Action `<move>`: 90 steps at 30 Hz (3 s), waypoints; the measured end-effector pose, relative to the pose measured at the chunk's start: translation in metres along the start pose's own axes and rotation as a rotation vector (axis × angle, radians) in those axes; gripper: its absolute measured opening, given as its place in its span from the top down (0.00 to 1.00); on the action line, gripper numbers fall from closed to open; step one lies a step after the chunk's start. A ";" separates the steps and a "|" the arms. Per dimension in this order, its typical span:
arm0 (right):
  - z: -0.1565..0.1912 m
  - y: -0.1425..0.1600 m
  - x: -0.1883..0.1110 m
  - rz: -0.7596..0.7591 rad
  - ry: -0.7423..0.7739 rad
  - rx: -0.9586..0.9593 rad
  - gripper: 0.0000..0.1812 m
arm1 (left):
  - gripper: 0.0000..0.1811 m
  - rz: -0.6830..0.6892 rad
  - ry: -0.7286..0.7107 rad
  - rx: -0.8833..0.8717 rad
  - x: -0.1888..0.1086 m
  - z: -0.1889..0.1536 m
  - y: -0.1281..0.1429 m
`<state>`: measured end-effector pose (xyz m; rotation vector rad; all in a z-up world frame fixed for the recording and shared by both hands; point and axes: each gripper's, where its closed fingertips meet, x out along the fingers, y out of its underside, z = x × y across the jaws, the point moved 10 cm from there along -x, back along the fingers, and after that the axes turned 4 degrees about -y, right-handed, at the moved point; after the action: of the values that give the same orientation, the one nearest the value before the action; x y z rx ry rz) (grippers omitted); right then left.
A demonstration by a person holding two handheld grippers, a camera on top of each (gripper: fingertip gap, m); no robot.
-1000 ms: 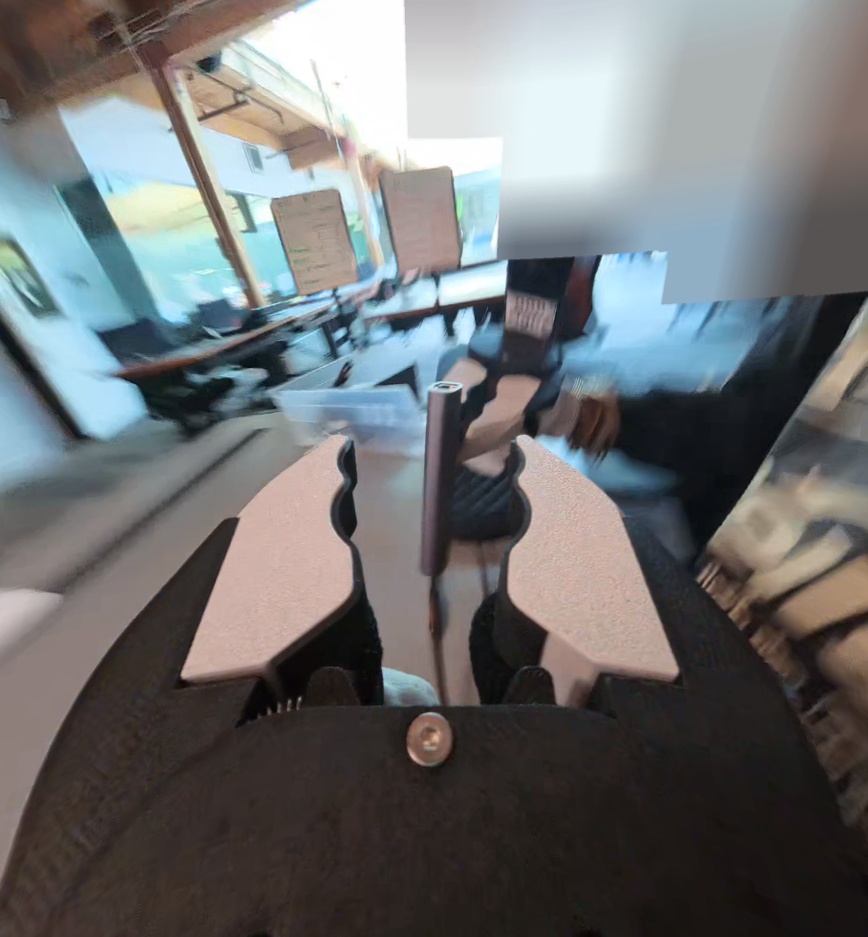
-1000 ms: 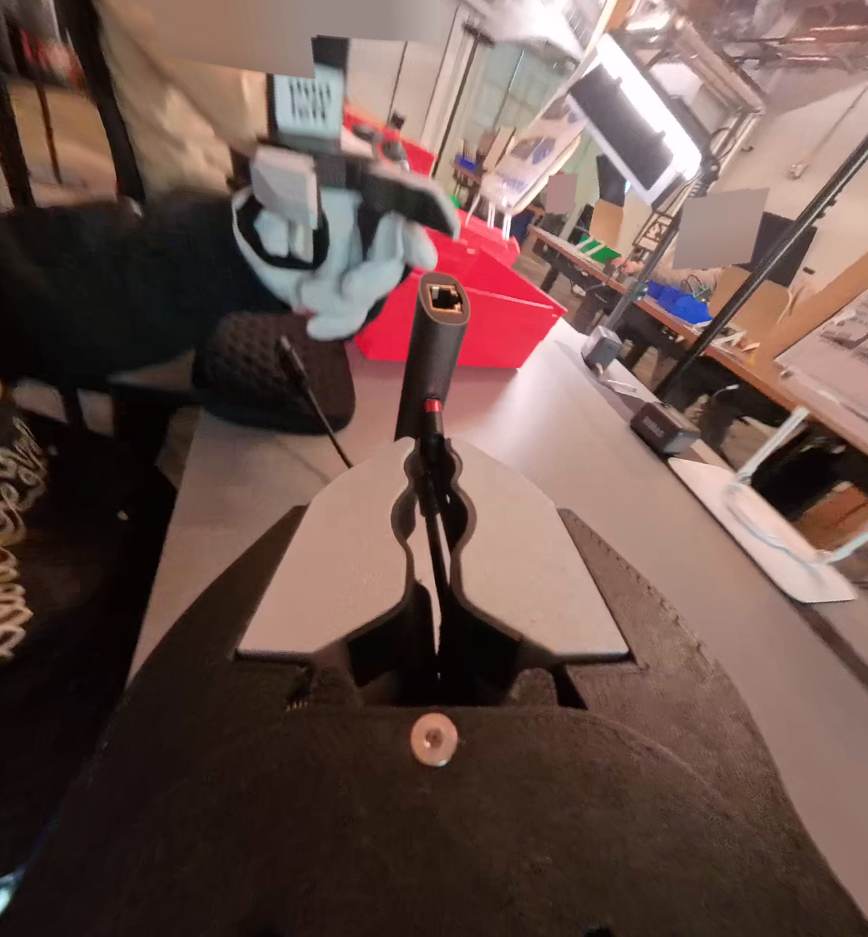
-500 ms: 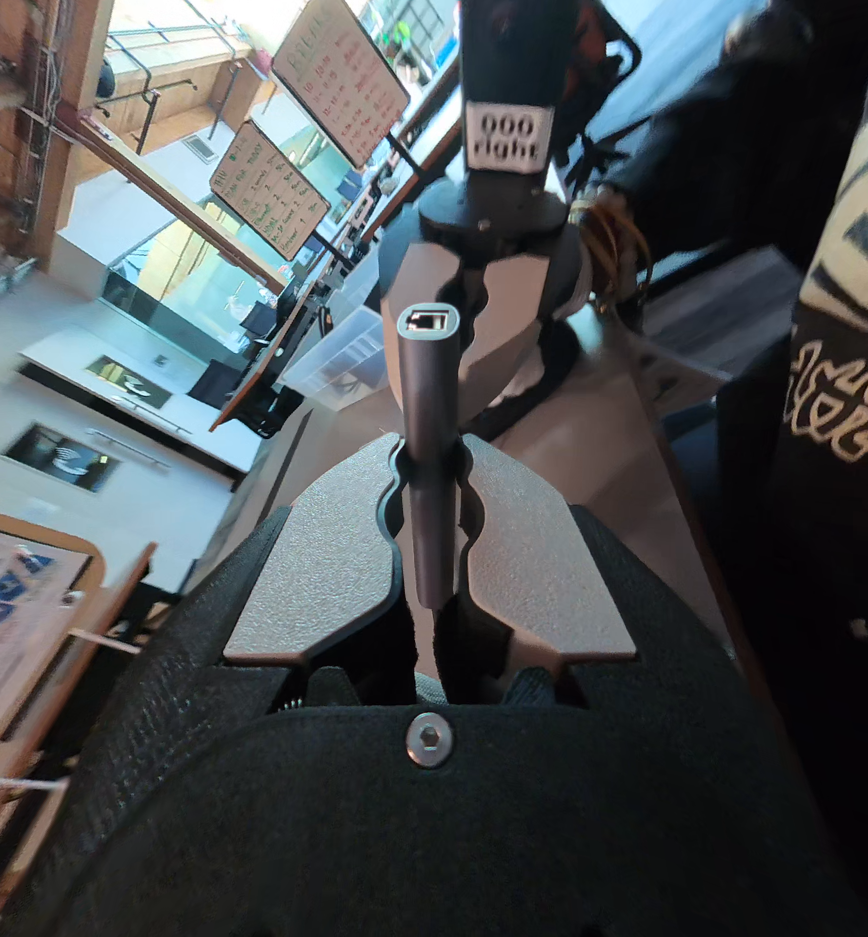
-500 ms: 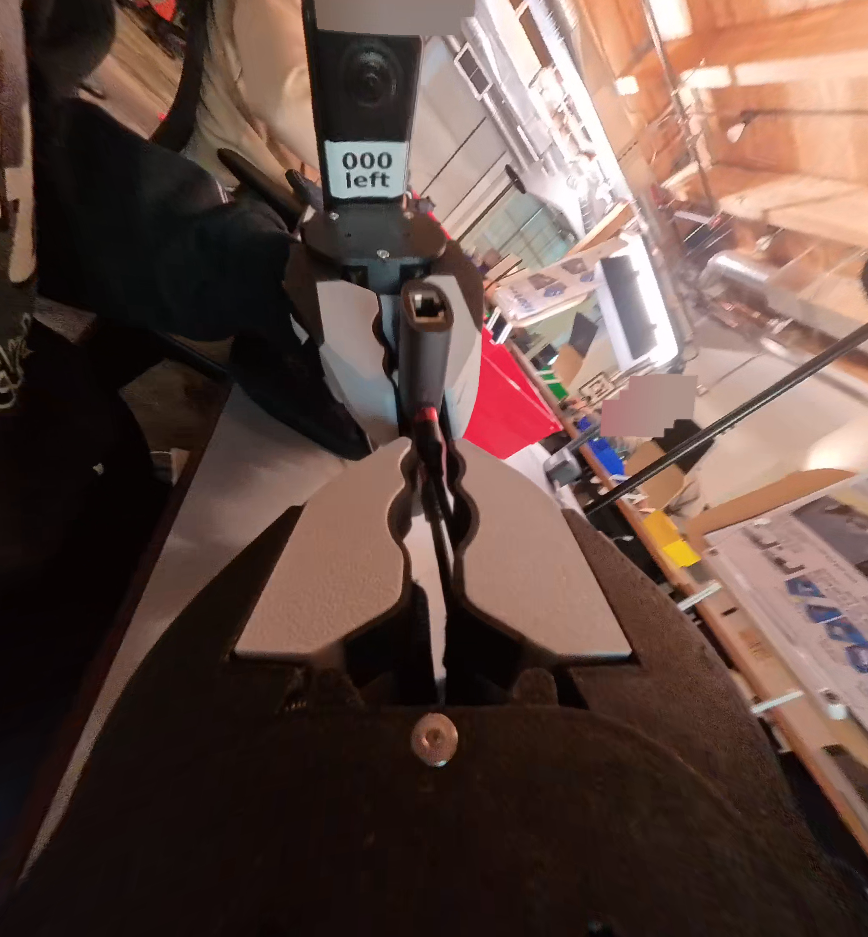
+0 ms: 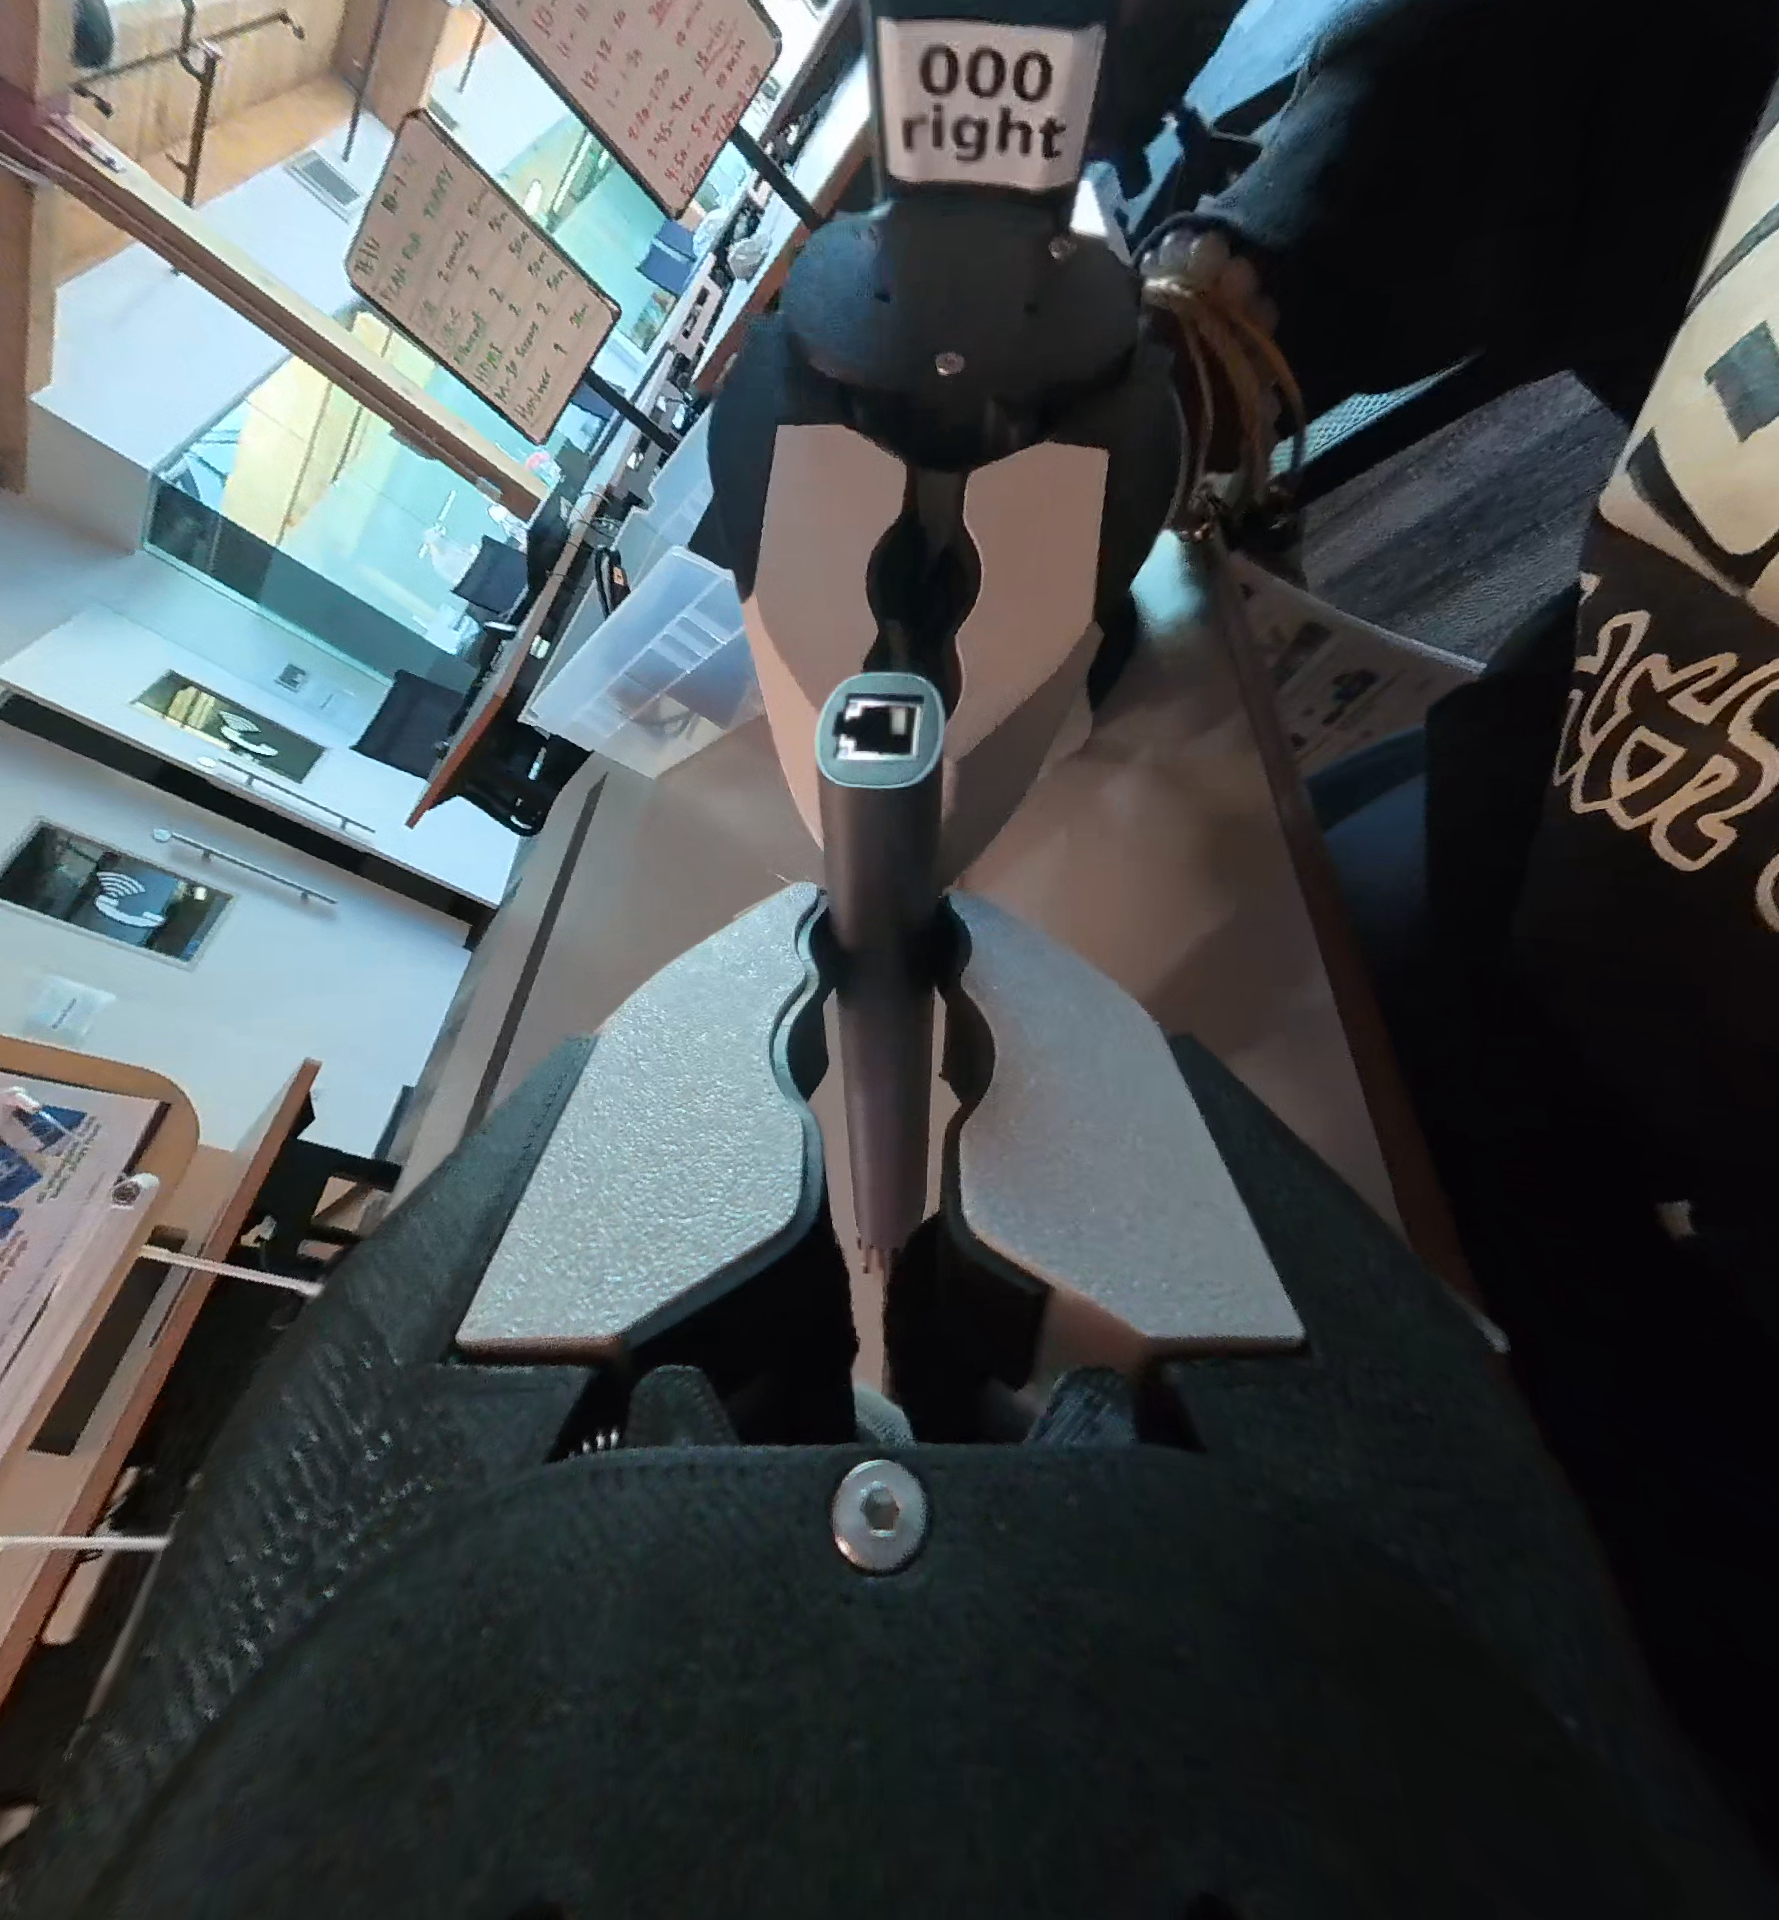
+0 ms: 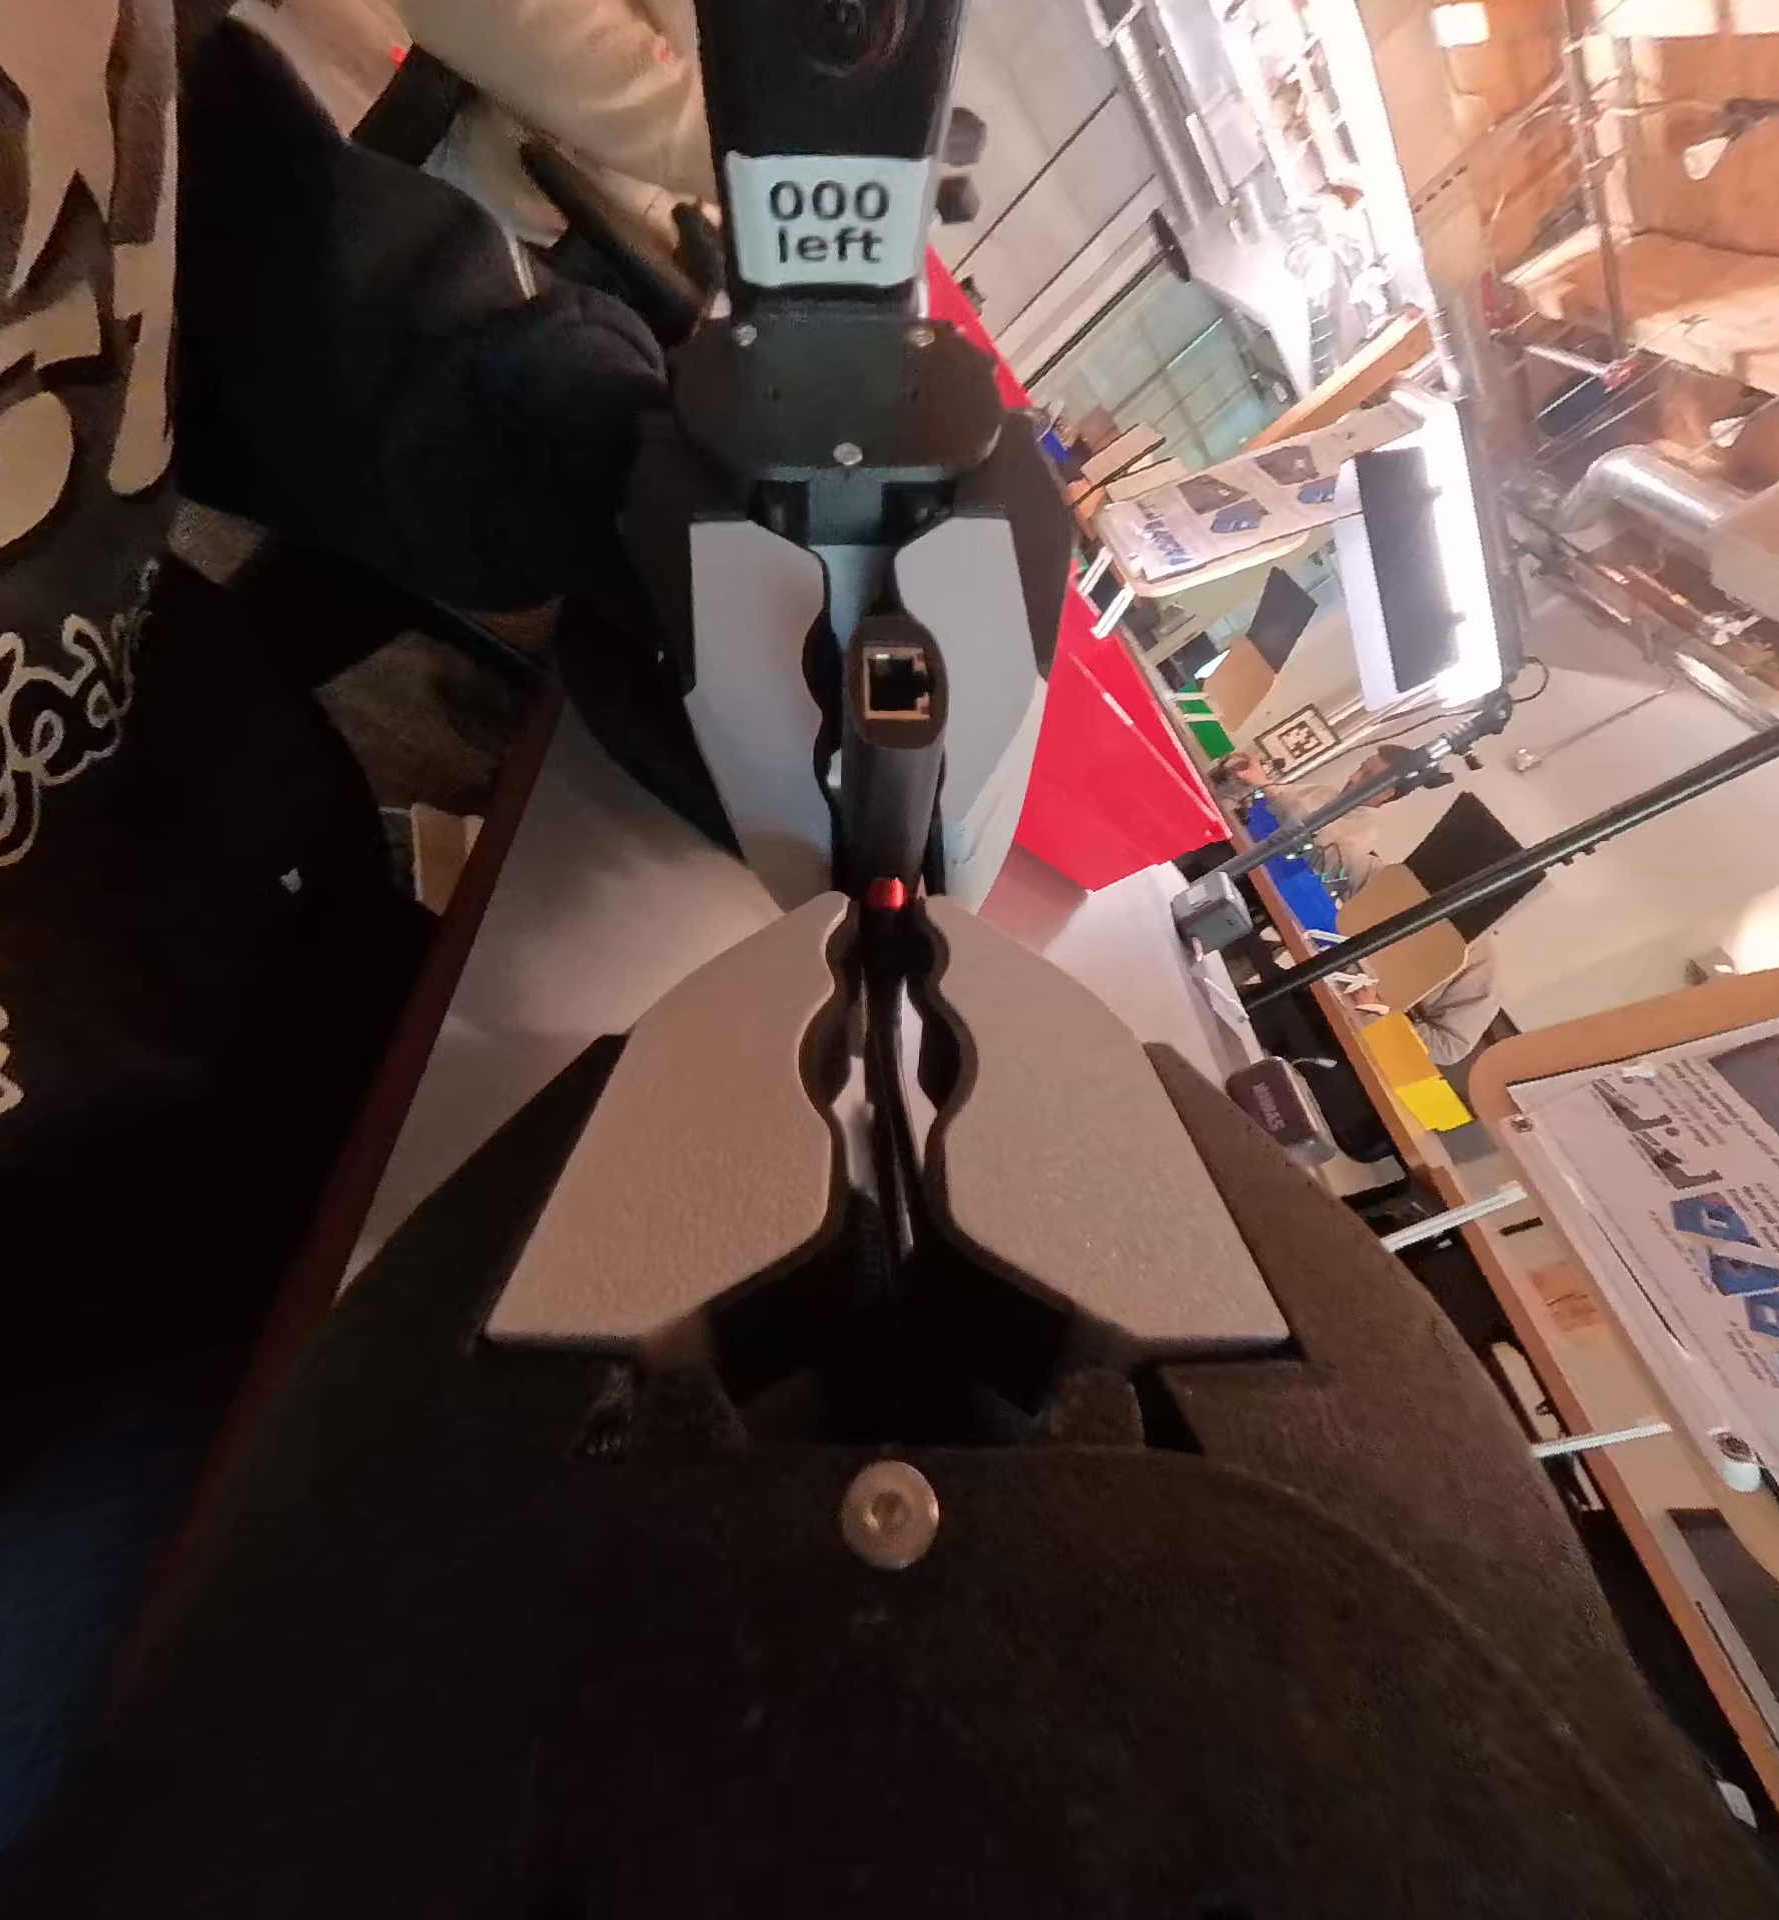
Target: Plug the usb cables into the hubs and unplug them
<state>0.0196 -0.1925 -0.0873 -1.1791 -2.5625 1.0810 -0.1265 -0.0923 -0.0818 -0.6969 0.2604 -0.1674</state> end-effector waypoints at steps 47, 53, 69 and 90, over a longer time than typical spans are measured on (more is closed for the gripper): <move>-0.133 0.085 -0.268 0.394 0.980 0.336 0.96 | 0.91 0.016 -0.046 -0.148 -0.018 0.016 0.022; -0.121 0.102 -0.251 0.667 0.838 -0.033 0.96 | 0.91 0.012 -0.055 -0.144 -0.019 0.016 0.022; -0.102 0.147 -0.257 0.928 0.492 1.148 0.73 | 0.91 0.013 -0.051 -0.145 -0.019 0.016 0.022; -0.060 -0.015 0.026 0.313 -0.276 0.204 0.85 | 0.91 -0.007 -0.065 -0.191 -0.021 0.020 0.023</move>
<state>0.0157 -0.1473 -0.0375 -1.5012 -2.4249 1.6348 -0.1390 -0.0579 -0.0782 -0.8914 0.2133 -0.1274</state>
